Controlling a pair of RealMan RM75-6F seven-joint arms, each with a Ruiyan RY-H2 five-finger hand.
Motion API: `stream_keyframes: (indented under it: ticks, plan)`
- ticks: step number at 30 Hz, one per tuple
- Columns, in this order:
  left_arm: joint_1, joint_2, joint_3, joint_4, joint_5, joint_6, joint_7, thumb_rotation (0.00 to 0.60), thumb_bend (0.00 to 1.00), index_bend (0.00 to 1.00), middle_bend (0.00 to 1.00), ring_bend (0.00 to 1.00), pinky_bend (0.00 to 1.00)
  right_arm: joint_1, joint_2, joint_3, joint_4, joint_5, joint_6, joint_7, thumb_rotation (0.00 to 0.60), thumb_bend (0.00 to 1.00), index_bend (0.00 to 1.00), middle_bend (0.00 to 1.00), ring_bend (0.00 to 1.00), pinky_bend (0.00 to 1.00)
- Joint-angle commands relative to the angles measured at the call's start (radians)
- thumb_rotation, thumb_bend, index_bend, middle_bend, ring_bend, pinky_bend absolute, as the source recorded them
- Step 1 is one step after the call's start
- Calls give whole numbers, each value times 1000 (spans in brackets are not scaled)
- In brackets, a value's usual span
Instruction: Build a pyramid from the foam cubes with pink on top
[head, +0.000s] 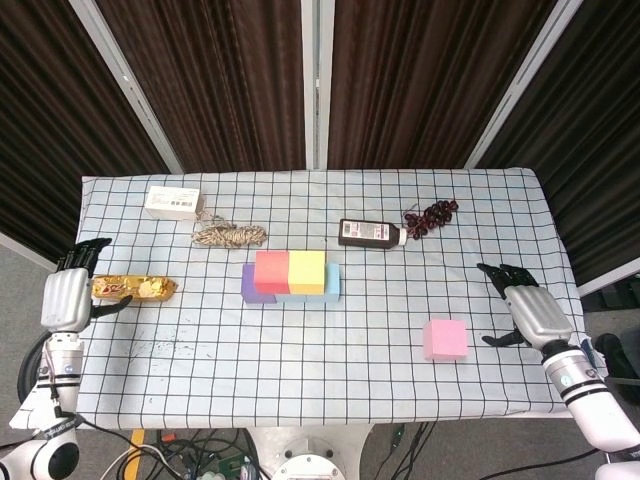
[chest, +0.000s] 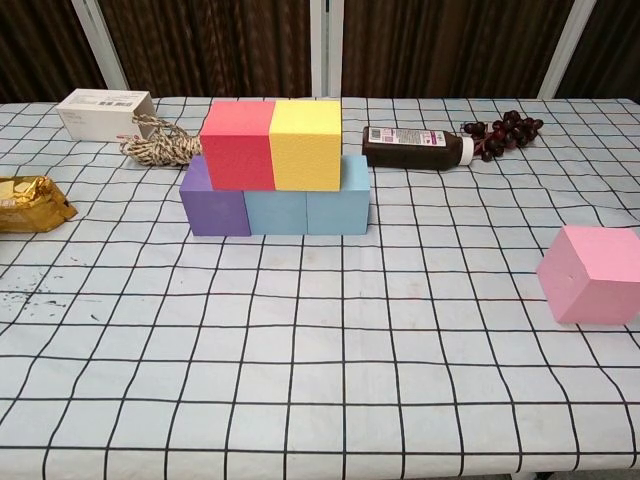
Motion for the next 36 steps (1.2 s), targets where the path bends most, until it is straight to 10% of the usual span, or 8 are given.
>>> stream_keyframes:
  ticks: [1,36]
  plan:
    - [17,2,11,-4,7,11,-2,600,34,154,143,110,181,-22,-60,-23,-9,-1,46,-49,600,0,0,91,0,0]
    - [93,29,38,7,48,-7,-90,600,34,154,143,110,181,40,-352,-91,112,107,74,-354,600,6,0,230,0,0]
